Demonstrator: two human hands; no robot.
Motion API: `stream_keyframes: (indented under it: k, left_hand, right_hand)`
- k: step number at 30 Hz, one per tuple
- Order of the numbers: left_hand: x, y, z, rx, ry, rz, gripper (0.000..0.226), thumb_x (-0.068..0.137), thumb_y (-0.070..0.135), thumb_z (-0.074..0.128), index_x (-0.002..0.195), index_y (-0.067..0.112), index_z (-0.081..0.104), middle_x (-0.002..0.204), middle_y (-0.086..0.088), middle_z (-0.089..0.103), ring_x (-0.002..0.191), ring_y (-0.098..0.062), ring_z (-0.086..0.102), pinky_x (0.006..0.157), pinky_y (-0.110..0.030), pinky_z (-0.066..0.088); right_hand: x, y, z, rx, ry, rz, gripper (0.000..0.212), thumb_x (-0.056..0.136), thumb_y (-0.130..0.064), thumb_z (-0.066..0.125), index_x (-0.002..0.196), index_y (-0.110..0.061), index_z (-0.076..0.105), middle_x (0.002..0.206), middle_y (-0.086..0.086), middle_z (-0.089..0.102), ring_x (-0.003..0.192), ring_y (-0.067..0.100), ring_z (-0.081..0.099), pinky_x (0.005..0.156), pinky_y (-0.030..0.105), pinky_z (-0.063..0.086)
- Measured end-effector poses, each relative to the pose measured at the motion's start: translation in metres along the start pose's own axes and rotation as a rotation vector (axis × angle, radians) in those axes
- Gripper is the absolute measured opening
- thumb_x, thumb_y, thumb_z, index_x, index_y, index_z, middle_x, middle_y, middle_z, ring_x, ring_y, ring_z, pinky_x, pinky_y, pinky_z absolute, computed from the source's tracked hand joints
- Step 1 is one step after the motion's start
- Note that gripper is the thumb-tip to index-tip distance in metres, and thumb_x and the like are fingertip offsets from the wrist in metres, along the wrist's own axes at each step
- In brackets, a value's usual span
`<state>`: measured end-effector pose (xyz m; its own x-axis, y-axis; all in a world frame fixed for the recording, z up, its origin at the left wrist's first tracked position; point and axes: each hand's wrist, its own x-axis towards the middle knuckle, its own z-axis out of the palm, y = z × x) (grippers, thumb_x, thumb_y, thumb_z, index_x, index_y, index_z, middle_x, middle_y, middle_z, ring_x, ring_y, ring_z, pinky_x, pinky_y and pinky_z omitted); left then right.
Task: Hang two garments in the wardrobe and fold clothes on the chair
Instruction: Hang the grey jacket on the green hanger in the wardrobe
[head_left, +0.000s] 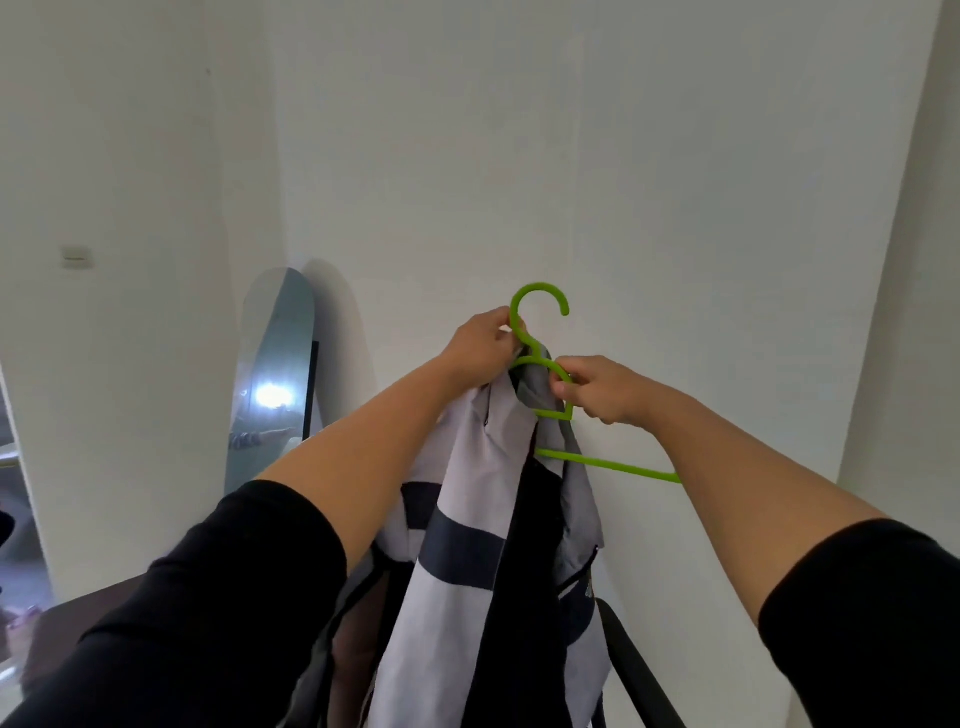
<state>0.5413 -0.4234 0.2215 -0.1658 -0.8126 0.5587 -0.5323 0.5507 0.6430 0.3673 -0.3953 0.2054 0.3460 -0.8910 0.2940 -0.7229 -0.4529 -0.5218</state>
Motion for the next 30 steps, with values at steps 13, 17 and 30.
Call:
stream_keyframes:
  k: [13,17,30]
  left_hand:
    - [0.003,-0.006,-0.006,0.403,-0.161,0.192,0.019,0.097,0.017,0.046,0.112,0.011,0.055,0.099,-0.005,0.061,0.096,-0.026,0.056,0.080,-0.030,0.039]
    - [0.004,-0.014,-0.008,0.421,-0.109,0.199,0.019,0.095,0.009,0.046,0.106,0.005,0.061,0.103,-0.013,0.066,0.097,-0.027,0.057,0.081,-0.027,0.039]
    - [0.002,-0.016,-0.014,0.359,-0.098,0.268,0.021,0.094,0.002,0.047,0.104,-0.001,0.065,0.113,-0.004,0.067,0.101,-0.016,0.058,0.084,-0.009,0.036]
  right_hand:
    - [0.012,-0.001,0.012,0.241,0.129,-0.037,0.027,0.098,-0.018,0.045,0.072,-0.021,0.044,0.064,-0.002,0.040,0.054,0.012,0.035,0.050,0.021,0.028]
    - [0.012,-0.001,0.006,0.387,0.036,0.052,0.018,0.099,-0.024,0.044,0.087,-0.014,0.054,0.068,0.006,0.048,0.056,0.017,0.044,0.048,0.023,0.039]
    - [-0.002,0.051,0.045,0.103,-0.177,0.223,0.061,0.087,-0.034,0.064,0.126,0.010,0.048,0.116,0.028,0.058,0.102,0.039,0.059,0.069,0.033,0.047]
